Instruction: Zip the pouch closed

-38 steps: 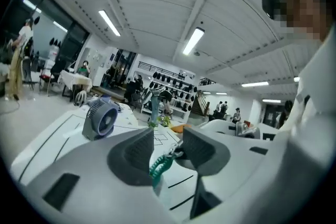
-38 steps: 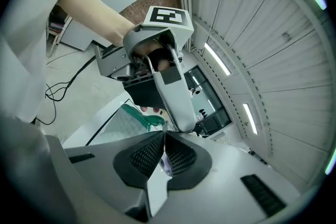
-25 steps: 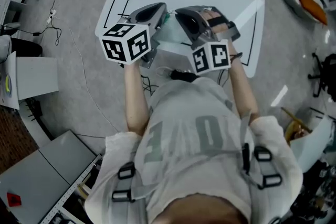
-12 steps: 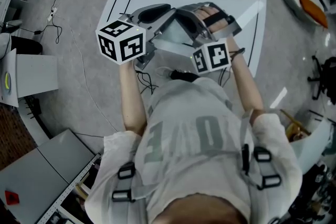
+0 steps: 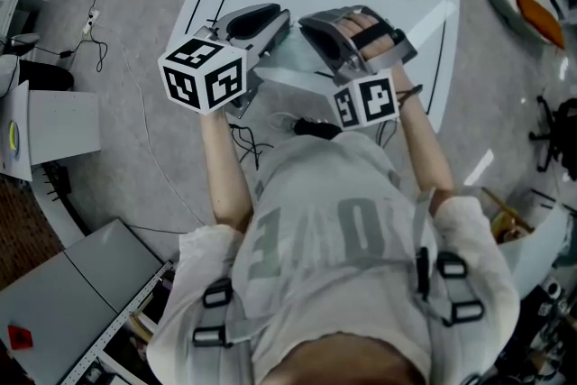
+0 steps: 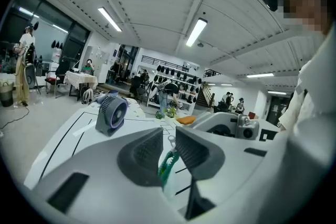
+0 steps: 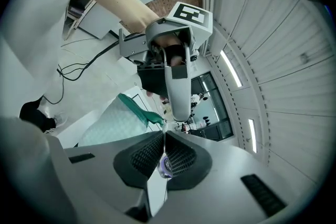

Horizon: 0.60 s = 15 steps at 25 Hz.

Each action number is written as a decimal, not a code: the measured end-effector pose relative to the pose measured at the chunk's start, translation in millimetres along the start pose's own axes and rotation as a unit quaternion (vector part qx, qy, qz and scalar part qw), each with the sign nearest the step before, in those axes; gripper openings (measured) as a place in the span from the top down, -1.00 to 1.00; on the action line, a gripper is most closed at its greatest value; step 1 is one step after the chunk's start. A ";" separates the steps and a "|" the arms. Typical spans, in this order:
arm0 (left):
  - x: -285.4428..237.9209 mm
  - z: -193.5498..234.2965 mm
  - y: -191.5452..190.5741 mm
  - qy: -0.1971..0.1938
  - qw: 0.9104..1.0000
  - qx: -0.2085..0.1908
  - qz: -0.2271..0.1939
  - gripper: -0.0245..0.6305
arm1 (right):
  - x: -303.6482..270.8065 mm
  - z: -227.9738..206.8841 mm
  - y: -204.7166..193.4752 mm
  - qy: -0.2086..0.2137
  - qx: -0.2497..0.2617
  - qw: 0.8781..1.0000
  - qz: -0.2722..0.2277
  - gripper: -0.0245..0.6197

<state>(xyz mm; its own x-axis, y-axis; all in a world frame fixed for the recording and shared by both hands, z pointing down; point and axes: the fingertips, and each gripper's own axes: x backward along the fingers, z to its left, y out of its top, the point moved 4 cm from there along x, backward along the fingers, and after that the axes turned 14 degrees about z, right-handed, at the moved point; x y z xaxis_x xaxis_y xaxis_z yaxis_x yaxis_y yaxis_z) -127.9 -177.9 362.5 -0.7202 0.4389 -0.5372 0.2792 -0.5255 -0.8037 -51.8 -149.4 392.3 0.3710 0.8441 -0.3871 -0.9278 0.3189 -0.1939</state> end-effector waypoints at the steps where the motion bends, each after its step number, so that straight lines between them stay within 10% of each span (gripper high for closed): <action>1: -0.3 -0.5 -1.3 -0.003 1.000 0.003 -0.001 0.70 | 0.0 -0.2 -1.1 -0.001 0.000 1.000 0.000 0.87; 15: -6.4 -12.0 -8.8 -0.024 0.998 0.050 -0.026 0.88 | 2.7 2.6 -3.3 -0.010 0.008 1.000 0.001 0.87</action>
<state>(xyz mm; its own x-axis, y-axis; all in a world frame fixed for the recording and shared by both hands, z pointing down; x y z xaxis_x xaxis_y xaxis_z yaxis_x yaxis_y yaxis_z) -118.1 -167.3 369.9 -0.7618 0.4334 -0.4814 0.1780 -0.5746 -0.7989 -47.8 -147.0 394.2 0.3685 0.8531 -0.3694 -0.9291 0.3242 -0.1781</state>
